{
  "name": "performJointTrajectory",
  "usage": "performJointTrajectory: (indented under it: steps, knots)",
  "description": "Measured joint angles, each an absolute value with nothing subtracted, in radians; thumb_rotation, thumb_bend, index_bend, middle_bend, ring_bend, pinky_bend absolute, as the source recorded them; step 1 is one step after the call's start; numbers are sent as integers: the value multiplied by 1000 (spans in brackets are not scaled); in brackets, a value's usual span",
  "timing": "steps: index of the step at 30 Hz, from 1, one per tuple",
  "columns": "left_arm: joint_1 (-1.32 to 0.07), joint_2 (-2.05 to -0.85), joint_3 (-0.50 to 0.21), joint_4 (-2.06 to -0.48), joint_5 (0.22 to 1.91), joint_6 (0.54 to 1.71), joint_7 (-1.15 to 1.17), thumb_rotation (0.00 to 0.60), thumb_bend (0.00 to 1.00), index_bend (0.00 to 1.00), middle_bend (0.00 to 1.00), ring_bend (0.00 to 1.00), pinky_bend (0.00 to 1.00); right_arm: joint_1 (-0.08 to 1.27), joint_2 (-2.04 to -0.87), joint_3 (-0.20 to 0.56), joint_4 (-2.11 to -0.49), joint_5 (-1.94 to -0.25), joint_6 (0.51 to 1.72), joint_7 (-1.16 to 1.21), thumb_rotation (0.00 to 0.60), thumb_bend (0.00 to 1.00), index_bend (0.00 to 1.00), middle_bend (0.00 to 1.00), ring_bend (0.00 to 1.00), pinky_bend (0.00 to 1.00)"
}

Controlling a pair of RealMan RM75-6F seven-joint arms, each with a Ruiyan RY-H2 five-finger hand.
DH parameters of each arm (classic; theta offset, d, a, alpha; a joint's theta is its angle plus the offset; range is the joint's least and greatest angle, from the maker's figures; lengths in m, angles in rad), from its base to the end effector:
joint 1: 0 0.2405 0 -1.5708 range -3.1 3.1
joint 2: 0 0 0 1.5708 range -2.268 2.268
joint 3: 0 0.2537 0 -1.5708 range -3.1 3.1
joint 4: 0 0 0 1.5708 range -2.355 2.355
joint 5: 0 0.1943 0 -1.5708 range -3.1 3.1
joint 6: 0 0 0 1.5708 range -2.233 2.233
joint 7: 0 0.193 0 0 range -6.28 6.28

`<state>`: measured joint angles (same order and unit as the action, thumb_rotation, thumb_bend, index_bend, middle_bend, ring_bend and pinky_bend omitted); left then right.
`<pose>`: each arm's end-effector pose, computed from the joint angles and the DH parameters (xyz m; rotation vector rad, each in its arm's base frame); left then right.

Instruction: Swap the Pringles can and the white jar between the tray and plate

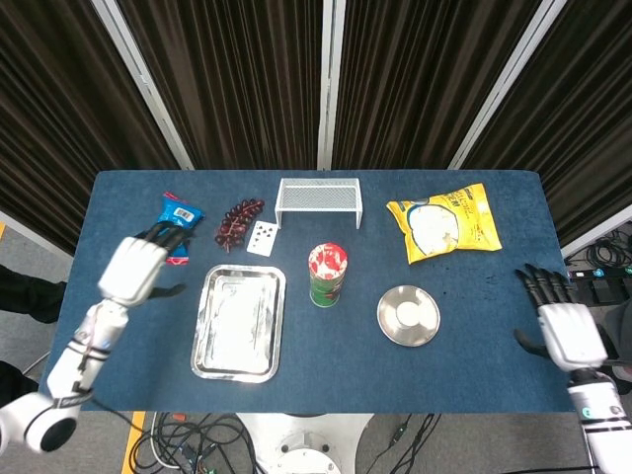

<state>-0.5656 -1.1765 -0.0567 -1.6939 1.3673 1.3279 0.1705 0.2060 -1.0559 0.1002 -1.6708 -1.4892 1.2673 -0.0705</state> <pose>-0.1739 0.3437 0.1261 -1.6765 -0.7232 -1.0767 -0.2770 -0.2703 0.1580 1.5714 -0.8883 0.8360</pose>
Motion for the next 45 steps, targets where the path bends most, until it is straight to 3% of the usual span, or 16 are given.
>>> performJointTrajectory:
  steps: [5, 9, 17, 24, 32, 41, 45]
  knots:
    - [-427, -1176, 0, -1669, 1383, 1462, 142, 600, 0, 240, 230, 145, 381, 287, -1072, 105, -1741, -1487, 1154, -201, 600, 218, 0, 107, 0, 100]
    - [-354, -1195, 27, -1637, 1411, 1524, 113, 600, 0, 237, 229, 143, 366, 356, -1111, 107, -1769, -1428, 1046, -317, 600, 220, 0, 130, 0, 107]
    - [-264, -1225, 44, -1579, 1433, 1565, 48, 600, 0, 238, 229, 143, 364, 454, -1236, 106, -1754, -1292, 941, -473, 600, 218, 0, 131, 0, 127]
    - [-232, -1249, 40, -1529, 1438, 1551, 17, 600, 0, 238, 229, 143, 364, 500, -1335, 104, -1693, -1230, 921, -508, 600, 219, 3, 162, 72, 265]
    - [-212, -1253, 23, -1506, 1445, 1528, -10, 600, 0, 238, 229, 142, 364, 519, -1396, 90, -1654, -1214, 953, -525, 600, 268, 236, 308, 285, 461]
    - [-197, -1263, 6, -1485, 1449, 1506, -25, 600, 0, 237, 229, 143, 364, 523, -1420, 72, -1631, -1250, 986, -502, 600, 313, 412, 426, 402, 545]
    - [-183, -1256, 2, -1486, 1447, 1509, -28, 600, 0, 237, 229, 143, 364, 519, -1413, 70, -1647, -1285, 1017, -481, 600, 317, 426, 436, 412, 555]
